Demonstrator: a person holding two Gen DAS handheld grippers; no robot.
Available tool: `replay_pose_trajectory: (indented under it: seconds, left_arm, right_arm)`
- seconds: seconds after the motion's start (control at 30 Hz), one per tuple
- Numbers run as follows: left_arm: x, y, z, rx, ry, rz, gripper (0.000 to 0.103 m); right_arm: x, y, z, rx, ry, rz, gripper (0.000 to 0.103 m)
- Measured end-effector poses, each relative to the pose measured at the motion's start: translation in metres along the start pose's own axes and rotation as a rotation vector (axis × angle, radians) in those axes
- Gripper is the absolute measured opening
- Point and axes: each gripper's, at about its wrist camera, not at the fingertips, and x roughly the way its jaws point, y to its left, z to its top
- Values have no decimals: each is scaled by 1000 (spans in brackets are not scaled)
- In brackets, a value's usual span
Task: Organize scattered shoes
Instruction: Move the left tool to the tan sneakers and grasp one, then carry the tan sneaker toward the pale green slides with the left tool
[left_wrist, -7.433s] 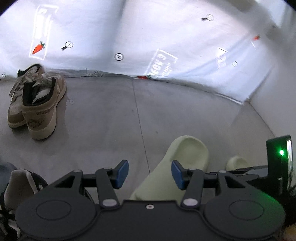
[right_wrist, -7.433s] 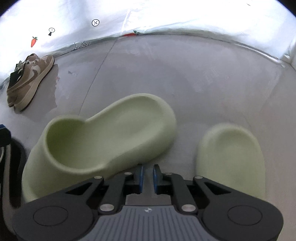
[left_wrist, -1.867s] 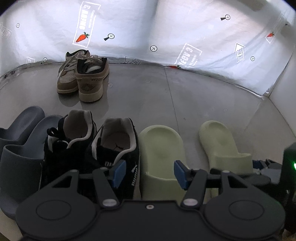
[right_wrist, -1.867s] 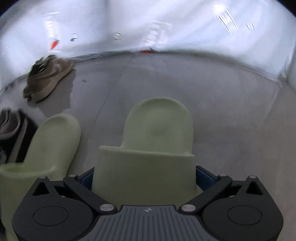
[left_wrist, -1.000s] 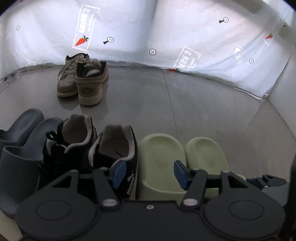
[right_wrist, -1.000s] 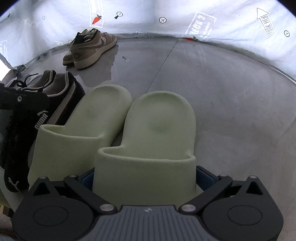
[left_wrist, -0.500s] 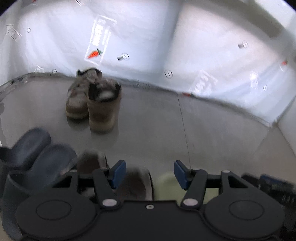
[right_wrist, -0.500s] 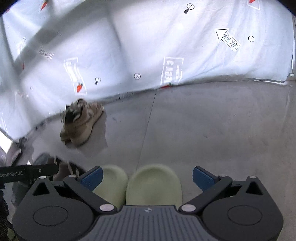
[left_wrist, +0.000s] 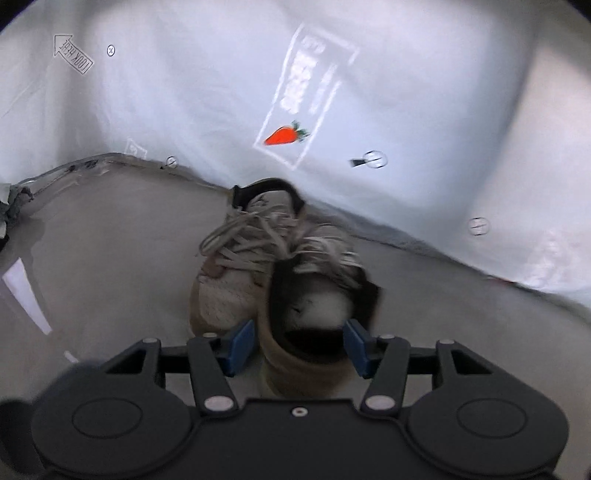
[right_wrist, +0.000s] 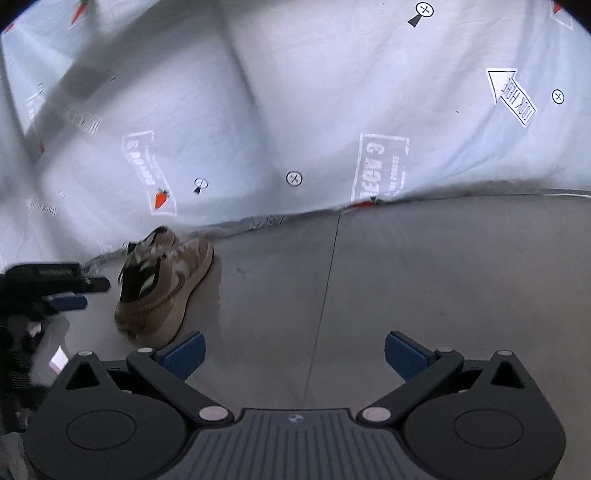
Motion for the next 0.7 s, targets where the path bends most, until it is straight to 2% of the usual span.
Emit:
replay_pose_trajectory:
  seconds: [0.03,0.13,0.2,0.23,0.47,0.57,0.7]
  left_arm:
    - [10,1,2,-1,8,23,54]
    - [31,5,-2,-11,50,58,42]
    - [37,5,-5,-7,33,76,25]
    - [39,5,-5,-6,34,67,21]
    - [35,-9,-11,67,9,95,20]
    - [31,-24,-15,152,-24,97,20]
    - [20,-64,-27,324,-97,104,20]
  right_arm:
    - [4,1,3,-1,2,-4,102]
    - [15,2,11,-2,9,-16,102]
    - [18,2,10,-1,21,-13,102]
    - [19,1,9,-1,27,-12,102]
    - [28,-1,2,4,68,-1,102]
    - [32,-2,-1,5,86,4,102]
    - [33,-5,-3,17,97,7,101]
